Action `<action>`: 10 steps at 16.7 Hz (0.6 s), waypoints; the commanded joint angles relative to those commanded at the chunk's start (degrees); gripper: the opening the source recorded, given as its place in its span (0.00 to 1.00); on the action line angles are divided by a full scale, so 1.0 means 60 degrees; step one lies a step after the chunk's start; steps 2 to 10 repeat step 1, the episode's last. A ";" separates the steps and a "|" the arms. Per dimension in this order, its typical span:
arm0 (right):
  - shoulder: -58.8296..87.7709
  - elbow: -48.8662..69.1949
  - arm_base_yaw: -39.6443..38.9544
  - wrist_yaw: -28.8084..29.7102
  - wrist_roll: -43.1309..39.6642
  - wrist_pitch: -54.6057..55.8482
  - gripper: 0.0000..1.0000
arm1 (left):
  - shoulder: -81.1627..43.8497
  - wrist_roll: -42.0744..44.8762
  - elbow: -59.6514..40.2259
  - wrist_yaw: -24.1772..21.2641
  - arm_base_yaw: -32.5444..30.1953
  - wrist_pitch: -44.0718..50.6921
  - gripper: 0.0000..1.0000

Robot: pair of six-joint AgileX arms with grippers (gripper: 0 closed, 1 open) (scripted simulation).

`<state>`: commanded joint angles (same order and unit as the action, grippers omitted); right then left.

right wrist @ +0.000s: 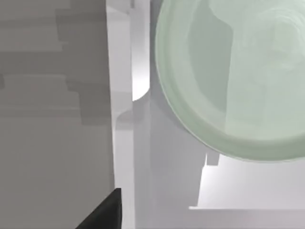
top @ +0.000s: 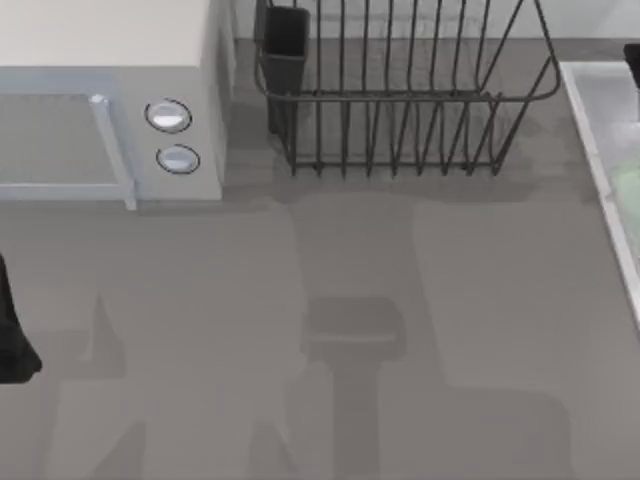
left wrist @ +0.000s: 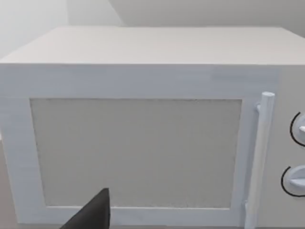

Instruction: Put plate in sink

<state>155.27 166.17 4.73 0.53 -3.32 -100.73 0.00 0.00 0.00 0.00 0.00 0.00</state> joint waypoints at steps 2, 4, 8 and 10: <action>0.0000 0.0000 0.0000 0.0000 0.0000 0.0000 1.00 | 0.0000 0.0000 0.0000 0.0000 0.0000 0.0000 1.00; 0.0000 0.0000 0.0000 0.0000 0.0000 0.0000 1.00 | 0.0000 0.0000 0.0000 0.0000 0.0000 0.0000 1.00; 0.0000 0.0000 0.0000 0.0000 0.0000 0.0000 1.00 | 0.0000 0.0000 0.0000 0.0000 0.0000 0.0000 1.00; 0.0000 0.0000 0.0000 0.0000 0.0000 0.0000 1.00 | 0.0000 0.0000 0.0000 0.0000 0.0000 0.0000 1.00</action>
